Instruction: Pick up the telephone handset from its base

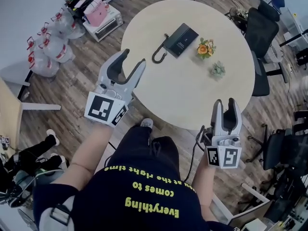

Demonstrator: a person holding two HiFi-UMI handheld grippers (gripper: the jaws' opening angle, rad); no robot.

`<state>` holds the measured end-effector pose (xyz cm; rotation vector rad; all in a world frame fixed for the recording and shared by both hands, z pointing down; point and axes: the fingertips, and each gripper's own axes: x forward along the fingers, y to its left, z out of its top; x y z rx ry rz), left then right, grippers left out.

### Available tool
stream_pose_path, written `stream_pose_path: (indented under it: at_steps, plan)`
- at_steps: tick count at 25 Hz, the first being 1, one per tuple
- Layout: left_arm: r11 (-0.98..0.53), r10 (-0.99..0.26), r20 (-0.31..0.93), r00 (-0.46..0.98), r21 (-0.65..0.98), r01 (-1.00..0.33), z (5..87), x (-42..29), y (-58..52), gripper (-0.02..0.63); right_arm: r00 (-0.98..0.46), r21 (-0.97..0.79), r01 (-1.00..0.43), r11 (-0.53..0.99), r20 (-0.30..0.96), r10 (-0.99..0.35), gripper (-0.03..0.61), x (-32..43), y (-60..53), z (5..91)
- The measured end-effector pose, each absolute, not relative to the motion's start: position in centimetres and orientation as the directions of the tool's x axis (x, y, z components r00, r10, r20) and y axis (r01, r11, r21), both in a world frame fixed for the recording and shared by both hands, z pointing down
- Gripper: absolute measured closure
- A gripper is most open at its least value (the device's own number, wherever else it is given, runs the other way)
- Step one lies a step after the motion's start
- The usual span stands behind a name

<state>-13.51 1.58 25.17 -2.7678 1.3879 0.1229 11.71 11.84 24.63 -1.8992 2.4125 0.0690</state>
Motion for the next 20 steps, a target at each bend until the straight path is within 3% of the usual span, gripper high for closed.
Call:
stream_pose_path:
  at_steps: [20]
  plan:
    - [-0.538, -0.843, 0.015, 0.538, 0.024, -0.843, 29.3, -5.1, -10.5, 0.391, -0.348, 0.012, -0.937, 0.348, -0.072, -0.935, 0.382, 19.2, -1.8, 25.4]
